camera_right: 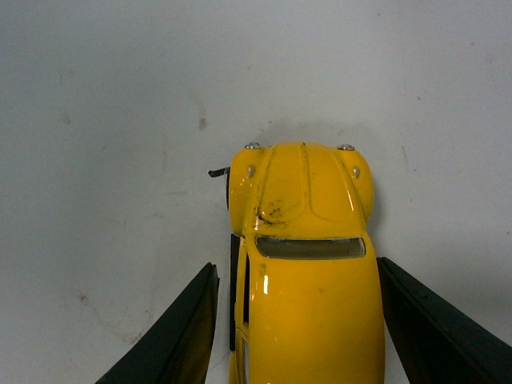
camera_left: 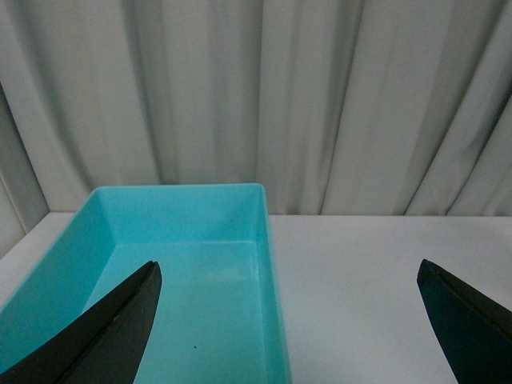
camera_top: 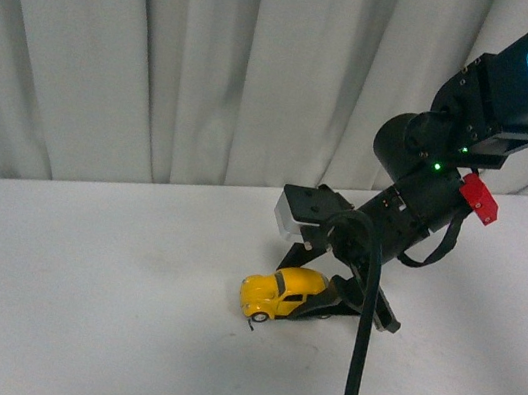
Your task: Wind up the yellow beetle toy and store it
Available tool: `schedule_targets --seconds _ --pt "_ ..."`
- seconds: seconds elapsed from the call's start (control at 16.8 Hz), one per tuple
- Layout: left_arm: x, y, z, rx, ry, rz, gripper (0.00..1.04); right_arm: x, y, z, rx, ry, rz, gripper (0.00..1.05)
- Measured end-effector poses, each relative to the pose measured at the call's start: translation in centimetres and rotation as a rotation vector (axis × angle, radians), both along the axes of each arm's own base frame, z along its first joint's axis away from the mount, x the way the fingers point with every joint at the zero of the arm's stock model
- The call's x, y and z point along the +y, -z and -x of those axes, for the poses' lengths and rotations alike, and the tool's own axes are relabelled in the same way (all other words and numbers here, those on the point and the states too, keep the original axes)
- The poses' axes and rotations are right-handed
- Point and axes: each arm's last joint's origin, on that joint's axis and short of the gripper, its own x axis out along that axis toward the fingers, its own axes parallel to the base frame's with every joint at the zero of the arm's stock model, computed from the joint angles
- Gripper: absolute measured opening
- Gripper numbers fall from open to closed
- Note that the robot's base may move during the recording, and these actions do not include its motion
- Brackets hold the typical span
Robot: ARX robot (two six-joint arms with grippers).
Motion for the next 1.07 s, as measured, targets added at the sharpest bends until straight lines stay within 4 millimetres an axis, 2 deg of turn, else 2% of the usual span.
schedule_targets --seconds 0.18,0.48,0.72,0.9,0.96,1.07 --pt "0.0 0.0 0.0 0.0 0.0 0.0 0.98 -0.1 0.1 0.1 0.015 0.017 0.0 0.42" --pt "0.0 0.0 0.0 0.0 0.0 0.0 0.98 -0.2 0.5 0.3 0.006 0.018 -0.003 0.42" --pt "0.0 0.0 0.0 0.0 0.0 0.0 0.98 -1.0 0.7 0.5 0.01 0.038 -0.008 0.42" --pt "0.0 0.0 0.0 0.0 0.0 0.0 0.98 -2.7 1.0 1.0 0.016 0.069 -0.01 0.42" --pt "0.0 0.0 0.0 0.0 0.0 0.0 0.98 -4.1 1.1 1.5 0.017 0.089 -0.009 0.42" --pt "0.0 0.0 0.0 0.0 0.0 0.0 0.98 -5.7 1.2 2.4 0.019 0.114 -0.009 0.42"
